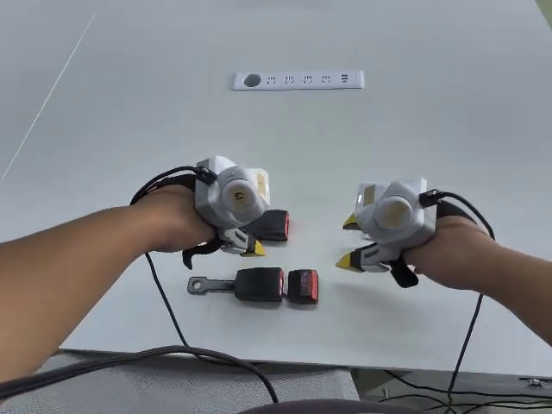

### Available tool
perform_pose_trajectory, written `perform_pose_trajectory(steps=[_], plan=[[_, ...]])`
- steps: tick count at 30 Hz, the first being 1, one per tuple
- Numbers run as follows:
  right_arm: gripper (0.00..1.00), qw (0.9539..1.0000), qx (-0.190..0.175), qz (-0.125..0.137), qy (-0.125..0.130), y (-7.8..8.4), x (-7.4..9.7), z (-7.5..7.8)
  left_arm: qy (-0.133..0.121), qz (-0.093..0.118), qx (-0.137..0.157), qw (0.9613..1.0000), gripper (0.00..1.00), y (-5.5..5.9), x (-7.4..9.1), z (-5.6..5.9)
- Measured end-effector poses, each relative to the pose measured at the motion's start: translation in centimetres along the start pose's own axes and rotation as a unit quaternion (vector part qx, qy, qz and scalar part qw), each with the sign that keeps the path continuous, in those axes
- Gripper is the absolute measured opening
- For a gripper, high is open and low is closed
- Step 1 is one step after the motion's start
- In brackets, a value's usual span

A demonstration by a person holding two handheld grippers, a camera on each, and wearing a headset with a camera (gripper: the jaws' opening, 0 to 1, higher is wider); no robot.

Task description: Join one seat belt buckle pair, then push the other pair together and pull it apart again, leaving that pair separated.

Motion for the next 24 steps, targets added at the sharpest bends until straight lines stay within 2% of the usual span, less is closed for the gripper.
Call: perform_pose_trajectory(steps=[10, 13, 15, 19, 24], plan=[[0.37, 0.9985, -0.021, -0.033, 0.037, 4.5, 1.8, 3.5, 0.008, -0.02, -0.021, 0.9995, 0.44, 0.5, -0.9, -1.8], [0.35, 0.998, -0.032, -0.044, 0.031, 5.9, 1.7, 4.0, 0.008, -0.022, -0.016, 0.9996, 0.46, 0.6, -1.4, -2.3], [0.36, 0.9979, -0.034, -0.049, 0.024, 6.3, 1.4, 4.0, 0.016, -0.028, -0.012, 0.9994, 0.46, 0.6, -1.7, -2.2], [0.36, 0.9975, -0.029, -0.063, 0.015, 7.2, 0.9, 4.1, 0.027, -0.039, -0.002, 0.9989, 0.46, 0.7, -2.3, -2.4], [0.34, 0.9979, -0.018, -0.062, 0.01, 7.3, 0.5, 4.3, 0.029, -0.048, -0.004, 0.9984, 0.43, 0.9, -2.8, -2.8]])
Point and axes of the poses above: the centre of the closed fingertips' face, and the gripper's own axes: x roughly backward along the fingers, z roughly to its right, y roughly out of its underside, the point moved 7 cm from there along x, roughly backward along the fingers, and after that the axes turned 2 degrees about -z, right-handed, at the moved point
